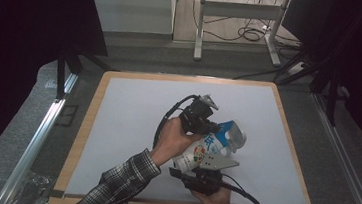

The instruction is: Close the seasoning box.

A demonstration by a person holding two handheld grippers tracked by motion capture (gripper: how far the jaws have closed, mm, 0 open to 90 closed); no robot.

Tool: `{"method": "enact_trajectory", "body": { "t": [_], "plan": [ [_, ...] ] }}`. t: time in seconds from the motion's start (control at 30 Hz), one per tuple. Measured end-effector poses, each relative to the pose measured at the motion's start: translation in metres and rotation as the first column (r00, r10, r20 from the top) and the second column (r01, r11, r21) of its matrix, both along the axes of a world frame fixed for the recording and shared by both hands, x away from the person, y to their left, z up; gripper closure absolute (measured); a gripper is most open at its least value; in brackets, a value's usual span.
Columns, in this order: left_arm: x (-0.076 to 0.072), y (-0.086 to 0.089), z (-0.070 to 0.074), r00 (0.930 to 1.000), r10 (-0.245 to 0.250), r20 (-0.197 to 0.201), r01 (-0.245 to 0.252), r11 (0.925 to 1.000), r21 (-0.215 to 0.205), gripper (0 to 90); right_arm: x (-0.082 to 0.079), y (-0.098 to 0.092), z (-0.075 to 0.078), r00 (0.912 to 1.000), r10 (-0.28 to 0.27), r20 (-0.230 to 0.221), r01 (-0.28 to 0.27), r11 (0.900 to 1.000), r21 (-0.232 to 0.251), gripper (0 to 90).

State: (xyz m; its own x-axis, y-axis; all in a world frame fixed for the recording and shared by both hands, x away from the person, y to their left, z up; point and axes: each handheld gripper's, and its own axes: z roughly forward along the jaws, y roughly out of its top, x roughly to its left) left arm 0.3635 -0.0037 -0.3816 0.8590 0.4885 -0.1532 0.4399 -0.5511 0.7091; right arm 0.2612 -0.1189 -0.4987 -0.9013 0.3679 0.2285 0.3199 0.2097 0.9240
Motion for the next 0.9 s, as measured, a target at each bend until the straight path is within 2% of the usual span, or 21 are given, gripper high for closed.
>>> {"method": "enact_trajectory", "body": {
  "t": [0.9],
  "plan": [
    [0.001,-0.0026,0.0015,1.0,-0.001,-0.01,0.002,0.9999,0.013,88.7,0.0,0.0012,0.0028,1.0,-0.001,-0.003,0.001,1.0,0.014,68.3]
  ]
}}
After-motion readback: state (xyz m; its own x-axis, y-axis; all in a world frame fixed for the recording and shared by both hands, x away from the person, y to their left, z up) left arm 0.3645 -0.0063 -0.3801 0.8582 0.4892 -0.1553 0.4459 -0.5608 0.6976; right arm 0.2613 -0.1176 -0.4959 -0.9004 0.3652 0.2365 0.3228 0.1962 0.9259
